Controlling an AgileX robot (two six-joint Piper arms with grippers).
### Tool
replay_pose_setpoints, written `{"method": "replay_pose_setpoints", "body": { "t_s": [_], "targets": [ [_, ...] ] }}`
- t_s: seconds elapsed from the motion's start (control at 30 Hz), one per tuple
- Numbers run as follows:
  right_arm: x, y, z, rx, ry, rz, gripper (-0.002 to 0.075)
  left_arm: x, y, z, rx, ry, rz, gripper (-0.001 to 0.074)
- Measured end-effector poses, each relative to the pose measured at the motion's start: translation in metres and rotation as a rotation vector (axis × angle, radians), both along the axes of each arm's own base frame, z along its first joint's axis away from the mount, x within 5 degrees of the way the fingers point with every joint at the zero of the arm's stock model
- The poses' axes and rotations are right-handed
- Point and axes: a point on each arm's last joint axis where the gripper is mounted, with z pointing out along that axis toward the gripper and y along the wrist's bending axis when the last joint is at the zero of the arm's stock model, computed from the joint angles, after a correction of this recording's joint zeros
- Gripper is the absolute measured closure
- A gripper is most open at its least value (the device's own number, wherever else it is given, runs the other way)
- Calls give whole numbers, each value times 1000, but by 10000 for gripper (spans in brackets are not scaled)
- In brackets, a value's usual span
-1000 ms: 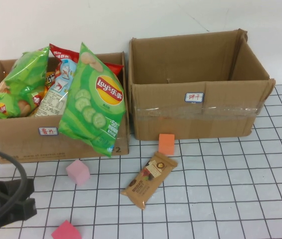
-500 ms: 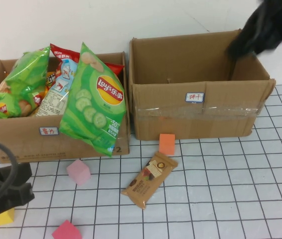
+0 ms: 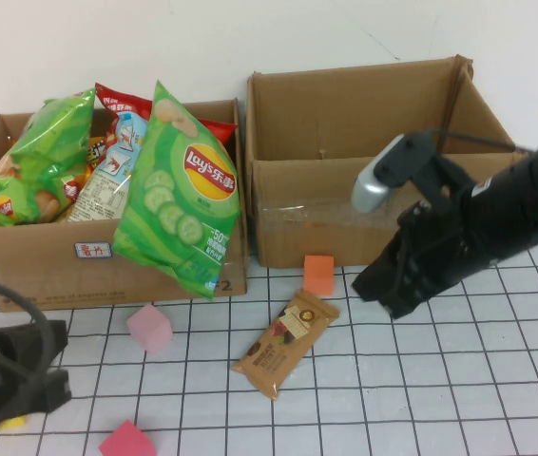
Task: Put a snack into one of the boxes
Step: Place the potato chip in the potato chip box
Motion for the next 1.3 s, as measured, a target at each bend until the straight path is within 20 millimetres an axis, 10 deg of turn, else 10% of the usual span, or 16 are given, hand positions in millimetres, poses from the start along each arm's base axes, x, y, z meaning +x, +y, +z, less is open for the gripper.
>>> {"method": "replay_pose_setpoints", "body": {
  "t_s": [0.57, 0.93, 1.3],
  "targets": [
    [5, 3, -3, 41, -150, 40, 711, -57, 12, 31, 267, -309, -81, 736],
    [7, 6, -16, 49, -84, 50, 340, -81, 18, 34, 225, -315, -19, 736],
    [33, 37, -28, 602, 164, -221, 197, -82, 18, 33, 128, -255, 21, 736]
  ]
}}
